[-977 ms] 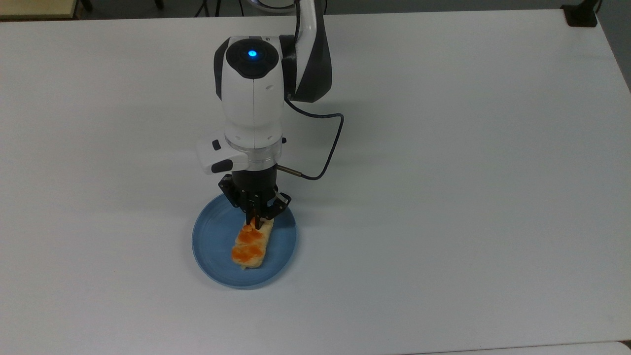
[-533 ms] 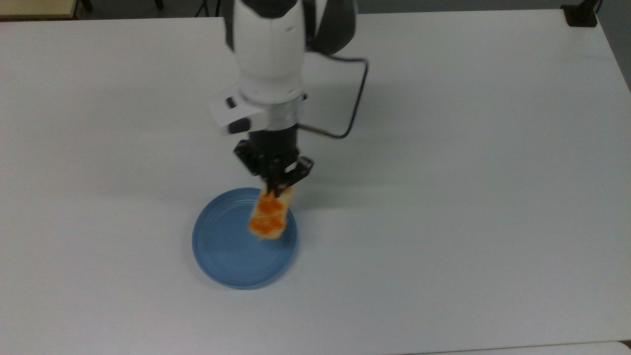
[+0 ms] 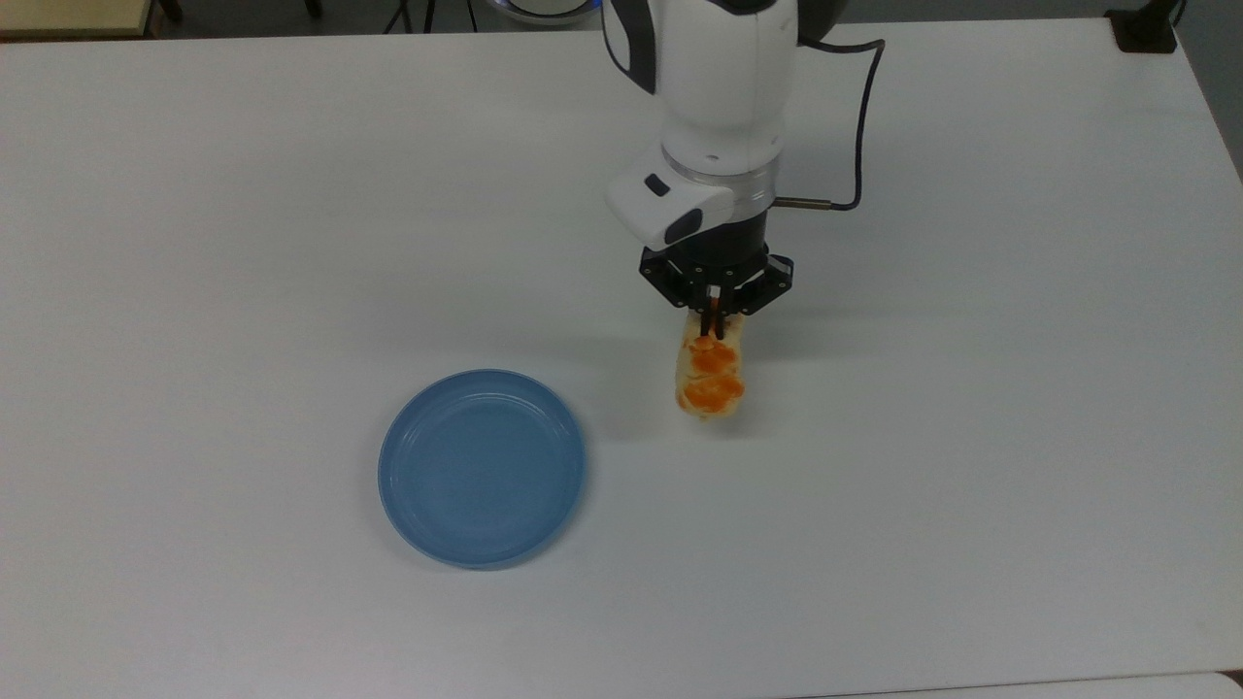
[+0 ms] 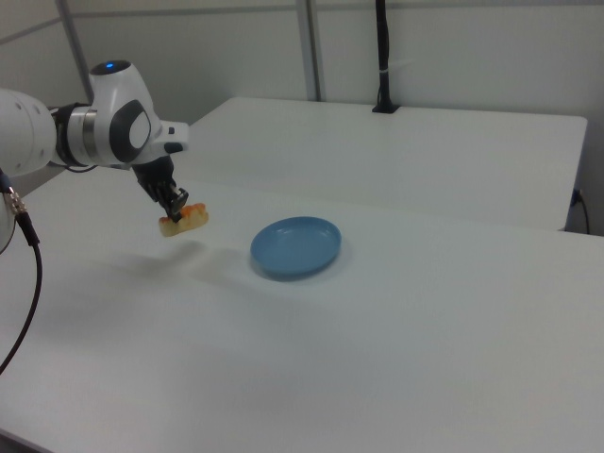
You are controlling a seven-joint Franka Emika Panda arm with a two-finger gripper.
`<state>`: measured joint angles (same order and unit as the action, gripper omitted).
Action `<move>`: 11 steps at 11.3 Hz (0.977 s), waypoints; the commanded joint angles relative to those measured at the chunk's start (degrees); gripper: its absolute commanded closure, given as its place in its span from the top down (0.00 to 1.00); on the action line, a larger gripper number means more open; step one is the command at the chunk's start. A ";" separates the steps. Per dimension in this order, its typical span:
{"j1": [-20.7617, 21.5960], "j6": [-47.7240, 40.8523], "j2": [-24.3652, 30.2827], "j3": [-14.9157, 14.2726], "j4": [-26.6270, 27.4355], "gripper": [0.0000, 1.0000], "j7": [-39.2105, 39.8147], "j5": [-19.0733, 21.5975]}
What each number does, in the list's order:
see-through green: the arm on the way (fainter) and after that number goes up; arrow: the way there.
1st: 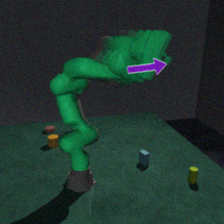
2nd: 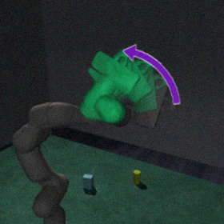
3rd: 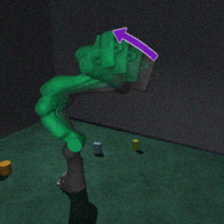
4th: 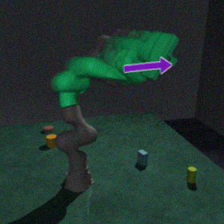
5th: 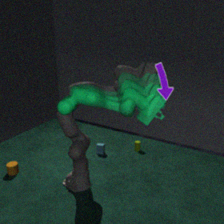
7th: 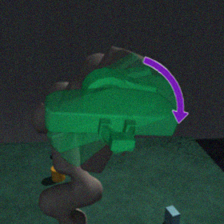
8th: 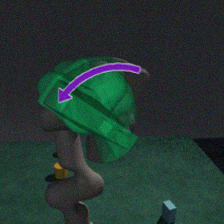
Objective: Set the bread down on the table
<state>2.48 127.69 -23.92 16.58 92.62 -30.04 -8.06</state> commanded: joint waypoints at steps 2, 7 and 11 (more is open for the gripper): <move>2.34 3.44 -2.09 0.65 3.18 0.00 -2.04 0.94; 1.91 3.01 -3.60 0.56 4.33 0.15 -0.73 0.24; 1.03 -0.94 -1.67 0.47 3.80 1.00 -0.99 0.24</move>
<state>3.62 129.36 -28.49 17.40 95.32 -30.90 -7.85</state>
